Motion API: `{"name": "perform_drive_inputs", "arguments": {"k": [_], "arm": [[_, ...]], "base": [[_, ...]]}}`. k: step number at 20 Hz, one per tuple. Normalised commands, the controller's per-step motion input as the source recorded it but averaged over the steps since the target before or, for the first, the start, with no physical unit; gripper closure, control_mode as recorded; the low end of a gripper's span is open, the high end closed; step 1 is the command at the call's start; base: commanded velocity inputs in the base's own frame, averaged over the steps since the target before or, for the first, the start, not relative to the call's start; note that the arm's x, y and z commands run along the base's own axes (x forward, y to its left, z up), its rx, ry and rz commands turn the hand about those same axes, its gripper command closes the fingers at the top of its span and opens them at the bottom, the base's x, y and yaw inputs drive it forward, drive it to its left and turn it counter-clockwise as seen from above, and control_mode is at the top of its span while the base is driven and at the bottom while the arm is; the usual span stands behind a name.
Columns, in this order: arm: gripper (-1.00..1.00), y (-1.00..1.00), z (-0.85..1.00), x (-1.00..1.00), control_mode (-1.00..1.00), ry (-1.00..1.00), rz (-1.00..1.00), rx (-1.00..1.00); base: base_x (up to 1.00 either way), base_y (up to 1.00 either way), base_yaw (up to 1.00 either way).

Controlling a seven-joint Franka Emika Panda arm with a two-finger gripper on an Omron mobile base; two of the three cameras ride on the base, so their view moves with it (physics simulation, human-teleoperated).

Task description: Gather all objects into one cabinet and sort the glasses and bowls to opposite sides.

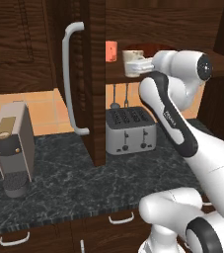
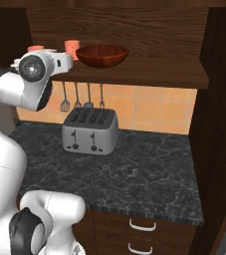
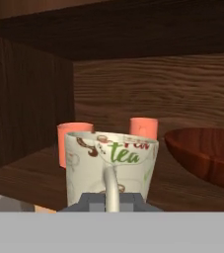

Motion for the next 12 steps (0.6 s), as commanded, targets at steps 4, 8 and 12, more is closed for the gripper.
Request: {"name": "perform_drive_inputs", "arguments": {"k": [4, 8, 12], "arm": [[1.00, 0.15, -0.13, 0.38, -1.00, -0.06, 0.00, 0.00], [1.00, 0.11, -0.31, 0.23, -1.00, -0.15, 0.00, 0.00], [1.00, 0.10, -0.13, 0.55, -1.00, 0.01, 0.00, 0.00]], "base": [[0.00, 0.00, 0.00], [0.00, 0.00, 0.00], [0.00, 0.00, 0.00]]}}
